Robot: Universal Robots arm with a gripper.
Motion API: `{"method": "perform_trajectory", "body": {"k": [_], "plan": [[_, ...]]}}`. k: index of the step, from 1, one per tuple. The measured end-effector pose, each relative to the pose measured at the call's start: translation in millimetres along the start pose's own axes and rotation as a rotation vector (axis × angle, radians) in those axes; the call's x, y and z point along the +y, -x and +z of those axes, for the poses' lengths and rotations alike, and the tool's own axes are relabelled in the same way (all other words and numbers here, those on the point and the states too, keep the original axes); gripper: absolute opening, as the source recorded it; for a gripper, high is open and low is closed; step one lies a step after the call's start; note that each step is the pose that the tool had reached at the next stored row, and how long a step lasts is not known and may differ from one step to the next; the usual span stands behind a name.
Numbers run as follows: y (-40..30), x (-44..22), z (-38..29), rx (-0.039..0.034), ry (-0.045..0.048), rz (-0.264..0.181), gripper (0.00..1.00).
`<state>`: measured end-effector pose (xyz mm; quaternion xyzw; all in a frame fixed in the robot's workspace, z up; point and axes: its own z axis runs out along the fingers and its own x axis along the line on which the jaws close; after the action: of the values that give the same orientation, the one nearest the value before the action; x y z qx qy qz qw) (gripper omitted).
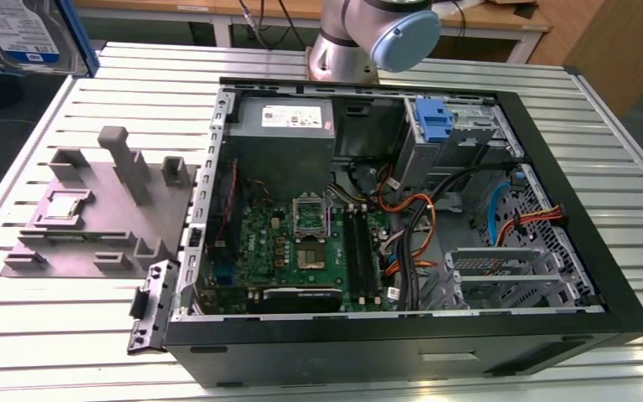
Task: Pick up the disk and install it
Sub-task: 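Pick up the disk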
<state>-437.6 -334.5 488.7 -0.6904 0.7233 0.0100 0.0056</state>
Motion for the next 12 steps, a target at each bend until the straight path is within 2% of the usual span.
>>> {"method": "perform_trajectory", "body": {"k": [12], "plan": [[0.2,-4.7,-0.1,0.0,0.0001,0.0,0.36]]}}
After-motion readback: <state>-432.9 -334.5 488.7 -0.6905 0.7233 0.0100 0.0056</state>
